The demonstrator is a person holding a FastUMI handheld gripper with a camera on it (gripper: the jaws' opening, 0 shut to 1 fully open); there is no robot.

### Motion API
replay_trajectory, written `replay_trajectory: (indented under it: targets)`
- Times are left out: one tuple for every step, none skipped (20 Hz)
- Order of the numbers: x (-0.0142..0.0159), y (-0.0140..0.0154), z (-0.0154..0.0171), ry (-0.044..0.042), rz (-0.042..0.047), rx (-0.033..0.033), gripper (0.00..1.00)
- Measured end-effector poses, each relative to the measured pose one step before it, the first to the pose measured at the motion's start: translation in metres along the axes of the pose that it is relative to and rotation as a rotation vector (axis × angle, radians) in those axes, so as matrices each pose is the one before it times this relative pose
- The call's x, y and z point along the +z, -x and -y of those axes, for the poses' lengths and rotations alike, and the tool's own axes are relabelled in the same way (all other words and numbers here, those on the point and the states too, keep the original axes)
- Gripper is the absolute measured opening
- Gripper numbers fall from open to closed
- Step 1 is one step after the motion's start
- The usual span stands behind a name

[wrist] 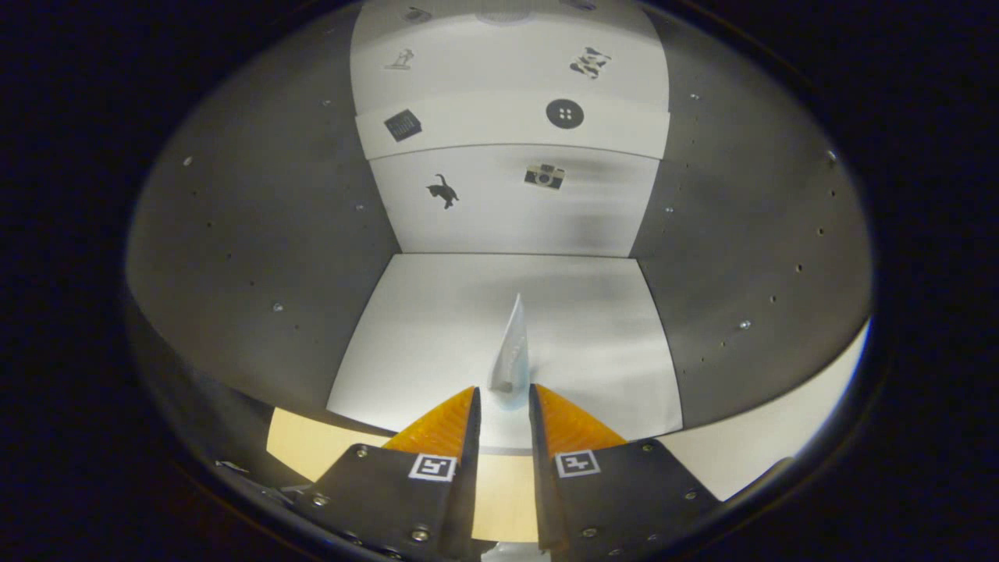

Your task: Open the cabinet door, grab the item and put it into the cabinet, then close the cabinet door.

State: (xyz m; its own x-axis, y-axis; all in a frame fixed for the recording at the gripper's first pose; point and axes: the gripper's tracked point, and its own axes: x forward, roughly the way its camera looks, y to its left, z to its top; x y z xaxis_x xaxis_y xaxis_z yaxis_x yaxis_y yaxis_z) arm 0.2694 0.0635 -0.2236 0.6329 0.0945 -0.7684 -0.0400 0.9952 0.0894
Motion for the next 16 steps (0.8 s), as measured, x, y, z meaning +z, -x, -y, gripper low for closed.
replay_trajectory:
  targets:
    - [0.00086, 0.00896, -0.00305, 0.0057, 0.02518, 0.00724, 0.32]
    - [0.00228, 0.00883, -0.00391, 0.00384, 0.03116, 0.01039, 0.32]
    - [0.00078, 0.00857, -0.00219, 0.00481, 0.02506, 0.00285, 0.32]
    - [0.00265, 0.00994, -0.00248, 0.00218, 0.03499, 0.0062, 0.32]
    - [0.00285, 0.00926, -0.00228, -0.00016, 0.03362, -0.00067, 0.32]
    - [0.00323, 0.00881, -0.0018, 0.00067, 0.03477, 0.00578, 0.32]
    - [0.00342, 0.01108, -0.00194, 0.00151, 0.03361, -0.00041, 0.33]
    - [0.00392, 0.0106, -0.00092, 0.00155, 0.03519, 0.00316, 0.33]
    - [0.00475, 0.00884, -0.00199, 0.00441, 0.0417, -0.0017, 0.34]
    - [0.00534, 0.00983, 0.00003, 0.01262, 0.0419, -0.00066, 0.34]
    - [0.00506, 0.01177, -0.00071, 0.01858, 0.04143, -0.01037, 0.41]
    - [0.00398, 0.00953, 0.0035, 0.01644, 0.03942, -0.01679, 0.48]
    - [0.00275, 0.00966, -0.00013, 0.0068, 0.02941, -0.01242, 0.55]
    - [0.00219, 0.01046, 0.00121, 0.00358, 0.02461, -0.01189, 0.58]
    - [0.00278, 0.01053, 0.00046, 0.00215, 0.02219, -0.00671, 0.58]
    - [0.00244, 0.0106, 0.00019, 0.0016, 0.01974, -0.00833, 0.59]
